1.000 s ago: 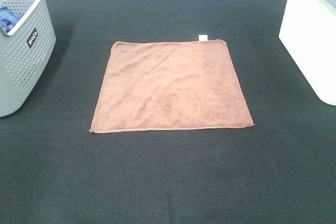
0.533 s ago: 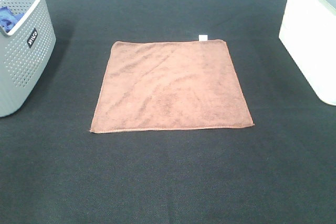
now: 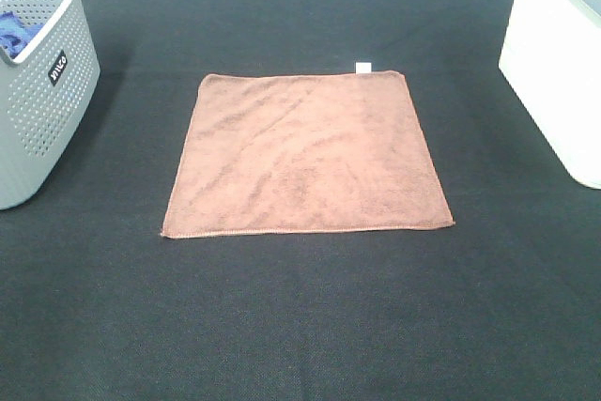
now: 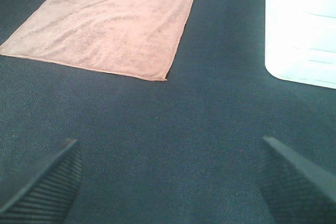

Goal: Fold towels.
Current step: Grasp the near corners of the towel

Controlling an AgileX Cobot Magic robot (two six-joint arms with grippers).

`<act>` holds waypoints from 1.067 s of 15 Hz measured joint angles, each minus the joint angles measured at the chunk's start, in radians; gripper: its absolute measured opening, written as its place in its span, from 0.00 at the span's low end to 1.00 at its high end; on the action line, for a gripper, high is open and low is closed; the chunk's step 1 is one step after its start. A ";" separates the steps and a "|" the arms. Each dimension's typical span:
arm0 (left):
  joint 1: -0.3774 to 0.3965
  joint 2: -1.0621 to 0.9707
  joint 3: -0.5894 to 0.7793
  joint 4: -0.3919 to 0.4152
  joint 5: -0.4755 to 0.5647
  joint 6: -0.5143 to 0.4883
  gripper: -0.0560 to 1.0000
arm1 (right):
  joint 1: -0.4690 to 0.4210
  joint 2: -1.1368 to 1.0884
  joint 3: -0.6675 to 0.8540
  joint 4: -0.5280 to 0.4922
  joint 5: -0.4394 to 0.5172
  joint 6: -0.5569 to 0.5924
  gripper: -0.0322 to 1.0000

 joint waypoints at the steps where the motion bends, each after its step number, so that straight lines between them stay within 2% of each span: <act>1: 0.000 0.000 0.000 0.000 0.000 0.000 0.68 | 0.000 0.000 0.000 0.000 0.000 0.000 0.85; 16: 0.000 0.000 0.000 0.000 0.000 0.000 0.68 | 0.000 0.000 0.000 0.000 0.000 0.000 0.85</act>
